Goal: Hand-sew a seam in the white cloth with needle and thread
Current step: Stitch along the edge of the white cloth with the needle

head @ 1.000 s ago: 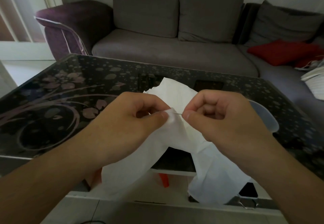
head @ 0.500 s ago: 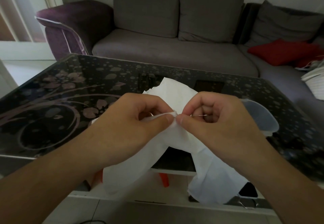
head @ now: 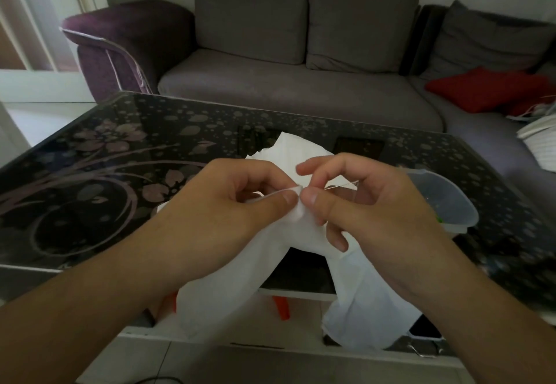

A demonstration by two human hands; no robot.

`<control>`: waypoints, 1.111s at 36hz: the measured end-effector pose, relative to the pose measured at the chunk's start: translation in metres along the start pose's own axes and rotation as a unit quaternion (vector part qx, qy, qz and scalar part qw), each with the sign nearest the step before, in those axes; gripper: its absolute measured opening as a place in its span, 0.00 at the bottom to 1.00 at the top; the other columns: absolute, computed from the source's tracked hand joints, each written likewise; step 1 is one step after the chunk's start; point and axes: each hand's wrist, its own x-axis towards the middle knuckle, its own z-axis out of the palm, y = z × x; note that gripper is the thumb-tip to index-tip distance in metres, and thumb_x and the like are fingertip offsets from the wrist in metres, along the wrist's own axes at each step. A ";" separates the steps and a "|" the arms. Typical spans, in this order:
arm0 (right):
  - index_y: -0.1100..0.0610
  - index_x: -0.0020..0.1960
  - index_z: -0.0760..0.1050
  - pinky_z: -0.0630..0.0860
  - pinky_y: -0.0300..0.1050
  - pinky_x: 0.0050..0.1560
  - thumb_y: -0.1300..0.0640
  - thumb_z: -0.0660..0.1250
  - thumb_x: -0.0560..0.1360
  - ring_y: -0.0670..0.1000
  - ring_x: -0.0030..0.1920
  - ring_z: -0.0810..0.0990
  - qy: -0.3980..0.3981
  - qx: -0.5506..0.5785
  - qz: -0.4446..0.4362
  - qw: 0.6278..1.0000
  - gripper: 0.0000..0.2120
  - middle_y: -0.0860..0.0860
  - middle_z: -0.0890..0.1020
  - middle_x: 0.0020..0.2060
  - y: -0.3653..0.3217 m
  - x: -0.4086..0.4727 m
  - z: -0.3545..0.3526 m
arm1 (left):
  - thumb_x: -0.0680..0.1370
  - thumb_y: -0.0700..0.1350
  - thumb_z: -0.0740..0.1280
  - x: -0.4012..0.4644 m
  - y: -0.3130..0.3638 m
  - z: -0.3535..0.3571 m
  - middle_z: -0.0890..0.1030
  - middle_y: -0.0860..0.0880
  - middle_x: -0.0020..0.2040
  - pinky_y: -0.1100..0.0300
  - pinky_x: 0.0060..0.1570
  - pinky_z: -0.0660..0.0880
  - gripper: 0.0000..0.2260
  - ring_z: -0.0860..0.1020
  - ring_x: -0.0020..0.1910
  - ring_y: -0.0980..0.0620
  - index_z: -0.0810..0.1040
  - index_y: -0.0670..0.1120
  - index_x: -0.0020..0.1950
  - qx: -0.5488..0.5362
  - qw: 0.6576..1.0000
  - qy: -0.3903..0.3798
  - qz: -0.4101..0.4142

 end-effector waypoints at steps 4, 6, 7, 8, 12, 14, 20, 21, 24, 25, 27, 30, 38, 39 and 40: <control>0.57 0.45 0.82 0.76 0.44 0.29 0.61 0.72 0.77 0.55 0.33 0.81 -0.023 0.013 -0.005 1.000 0.02 0.40 0.85 0.56 0.002 -0.003 0.002 | 0.81 0.49 0.69 -0.002 -0.002 0.001 0.87 0.56 0.48 0.55 0.56 0.77 0.07 0.84 0.51 0.56 0.87 0.56 0.49 -0.005 1.000 0.004 0.003; 0.57 0.45 0.81 0.76 0.44 0.28 0.62 0.71 0.78 0.55 0.30 0.79 -0.021 0.009 -0.008 1.000 0.03 0.42 0.86 0.52 0.004 -0.004 0.003 | 0.81 0.49 0.69 -0.003 -0.003 0.003 0.87 0.57 0.48 0.56 0.57 0.77 0.07 0.84 0.52 0.57 0.87 0.56 0.49 -0.010 1.000 0.007 -0.002; 0.57 0.44 0.81 0.77 0.45 0.29 0.62 0.71 0.78 0.54 0.29 0.79 -0.016 0.005 -0.008 1.000 0.04 0.43 0.86 0.50 0.006 -0.005 0.004 | 0.81 0.49 0.69 -0.003 -0.004 0.004 0.87 0.57 0.48 0.57 0.56 0.77 0.07 0.84 0.52 0.57 0.87 0.56 0.49 -0.012 1.000 0.007 -0.005; 0.58 0.44 0.80 0.80 0.45 0.30 0.62 0.71 0.78 0.53 0.28 0.79 -0.011 0.001 -0.009 1.000 0.04 0.44 0.87 0.48 0.007 -0.005 0.004 | 0.81 0.49 0.69 -0.003 -0.004 0.004 0.87 0.57 0.47 0.57 0.55 0.77 0.07 0.84 0.51 0.56 0.87 0.56 0.49 -0.015 1.000 0.004 -0.007; 0.61 0.45 0.80 0.83 0.45 0.36 0.65 0.70 0.78 0.54 0.31 0.82 -0.004 0.018 -0.015 1.000 0.03 0.50 0.87 0.41 0.005 -0.001 0.001 | 0.81 0.49 0.68 -0.001 0.000 0.002 0.88 0.53 0.46 0.56 0.54 0.76 0.08 0.85 0.49 0.54 0.87 0.54 0.48 -0.042 0.999 -0.008 -0.016; 0.62 0.46 0.80 0.83 0.45 0.37 0.66 0.69 0.78 0.54 0.33 0.83 -0.005 0.029 -0.018 0.999 0.03 0.52 0.86 0.40 0.004 0.001 0.000 | 0.81 0.47 0.68 -0.001 0.002 -0.001 0.88 0.53 0.45 0.57 0.52 0.75 0.08 0.85 0.47 0.55 0.88 0.53 0.48 -0.053 0.998 -0.006 -0.025; 0.63 0.47 0.80 0.83 0.42 0.39 0.67 0.69 0.79 0.53 0.34 0.85 -0.003 0.032 -0.014 0.999 0.02 0.53 0.86 0.36 0.007 -0.001 0.000 | 0.81 0.47 0.68 -0.002 0.001 0.002 0.87 0.55 0.44 0.60 0.50 0.75 0.08 0.85 0.46 0.56 0.87 0.52 0.47 -0.041 0.998 -0.004 -0.045; 0.63 0.47 0.79 0.83 0.42 0.39 0.67 0.69 0.79 0.54 0.35 0.85 -0.002 0.033 -0.016 0.999 0.02 0.53 0.86 0.37 0.005 0.000 -0.001 | 0.81 0.47 0.68 -0.001 0.002 0.002 0.88 0.55 0.44 0.61 0.50 0.75 0.08 0.85 0.46 0.57 0.87 0.52 0.47 -0.039 0.998 -0.001 -0.044; 0.62 0.46 0.79 0.84 0.43 0.40 0.66 0.69 0.79 0.55 0.35 0.86 0.001 0.025 -0.021 0.999 0.03 0.53 0.86 0.38 0.000 0.003 -0.003 | 0.81 0.48 0.68 0.000 0.006 -0.001 0.87 0.56 0.43 0.64 0.47 0.74 0.08 0.85 0.44 0.59 0.87 0.53 0.47 -0.019 0.999 0.007 -0.039; 0.62 0.46 0.79 0.83 0.42 0.40 0.66 0.69 0.79 0.54 0.35 0.86 0.002 0.023 -0.021 1.000 0.03 0.53 0.86 0.38 0.000 0.003 -0.002 | 0.81 0.48 0.68 0.000 0.007 -0.002 0.87 0.57 0.43 0.65 0.46 0.74 0.08 0.84 0.44 0.59 0.87 0.53 0.47 -0.010 0.999 0.008 -0.038; 0.62 0.46 0.79 0.83 0.40 0.38 0.66 0.69 0.78 0.54 0.35 0.85 0.003 0.023 -0.017 1.000 0.03 0.52 0.86 0.37 0.001 0.003 -0.001 | 0.81 0.49 0.68 0.000 0.006 -0.002 0.87 0.57 0.43 0.66 0.45 0.74 0.08 0.84 0.44 0.60 0.87 0.54 0.47 0.001 0.999 0.009 -0.037; 0.62 0.46 0.79 0.82 0.39 0.38 0.66 0.69 0.78 0.53 0.34 0.85 0.008 0.019 -0.008 1.000 0.02 0.51 0.86 0.37 0.004 0.001 0.000 | 0.81 0.48 0.68 -0.001 0.004 0.001 0.87 0.57 0.43 0.64 0.46 0.75 0.08 0.84 0.44 0.59 0.87 0.54 0.47 0.004 0.999 0.006 -0.032; 0.61 0.46 0.79 0.83 0.41 0.40 0.65 0.69 0.79 0.53 0.35 0.85 0.009 0.014 0.001 1.000 0.03 0.52 0.86 0.37 0.003 0.001 -0.001 | 0.81 0.49 0.69 0.001 0.001 0.002 0.87 0.58 0.44 0.63 0.48 0.76 0.07 0.85 0.46 0.60 0.87 0.55 0.48 0.022 0.999 0.015 -0.027; 0.61 0.46 0.79 0.83 0.42 0.41 0.65 0.69 0.79 0.54 0.35 0.85 0.008 0.013 0.002 1.000 0.03 0.52 0.86 0.37 0.003 0.001 -0.001 | 0.81 0.49 0.69 0.001 0.001 0.002 0.87 0.59 0.44 0.63 0.48 0.75 0.06 0.84 0.45 0.60 0.86 0.55 0.48 0.025 0.999 0.018 -0.028; 0.61 0.46 0.79 0.84 0.42 0.42 0.64 0.69 0.79 0.53 0.35 0.85 0.007 0.011 0.004 1.000 0.03 0.52 0.86 0.37 0.003 0.001 -0.001 | 0.81 0.49 0.69 0.001 0.000 0.002 0.87 0.59 0.43 0.63 0.48 0.75 0.06 0.84 0.45 0.60 0.86 0.55 0.48 0.028 0.999 0.020 -0.030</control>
